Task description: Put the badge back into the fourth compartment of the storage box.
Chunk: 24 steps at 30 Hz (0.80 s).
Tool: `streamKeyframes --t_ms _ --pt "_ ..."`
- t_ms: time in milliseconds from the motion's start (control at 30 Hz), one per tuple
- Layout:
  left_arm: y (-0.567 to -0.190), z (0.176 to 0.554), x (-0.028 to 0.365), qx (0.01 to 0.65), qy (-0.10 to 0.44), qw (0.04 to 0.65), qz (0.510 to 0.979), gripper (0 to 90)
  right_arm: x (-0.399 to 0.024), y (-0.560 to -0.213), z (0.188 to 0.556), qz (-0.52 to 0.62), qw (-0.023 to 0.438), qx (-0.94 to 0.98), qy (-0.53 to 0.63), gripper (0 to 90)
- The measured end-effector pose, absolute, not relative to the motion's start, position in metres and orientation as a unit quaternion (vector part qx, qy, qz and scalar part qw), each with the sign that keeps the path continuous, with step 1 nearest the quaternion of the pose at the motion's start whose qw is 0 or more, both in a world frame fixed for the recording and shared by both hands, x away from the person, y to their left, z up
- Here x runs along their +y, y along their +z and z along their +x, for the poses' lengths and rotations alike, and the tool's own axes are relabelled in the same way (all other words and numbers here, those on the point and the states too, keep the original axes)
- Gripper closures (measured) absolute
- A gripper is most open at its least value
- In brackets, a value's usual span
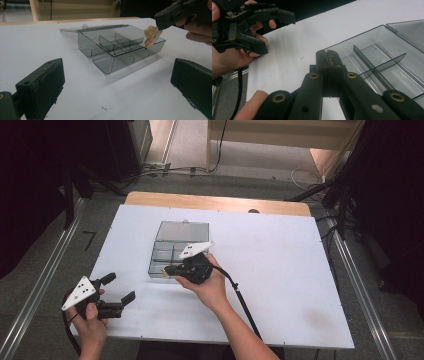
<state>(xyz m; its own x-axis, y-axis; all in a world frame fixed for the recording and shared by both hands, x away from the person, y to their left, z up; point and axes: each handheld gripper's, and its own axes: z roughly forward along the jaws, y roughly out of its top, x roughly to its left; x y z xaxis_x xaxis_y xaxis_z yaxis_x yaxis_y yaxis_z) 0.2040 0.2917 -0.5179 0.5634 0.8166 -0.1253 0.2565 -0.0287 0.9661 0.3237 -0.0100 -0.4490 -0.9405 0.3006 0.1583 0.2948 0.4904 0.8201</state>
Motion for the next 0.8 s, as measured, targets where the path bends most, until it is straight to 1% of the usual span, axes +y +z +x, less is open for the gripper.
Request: streamKeyframes --t_ms 800 --pt "-0.518 0.204 0.292 0.399 0.244 0.573 0.673 0.0 0.001 -0.449 0.337 0.186 0.008 0.86 0.476 87.8"
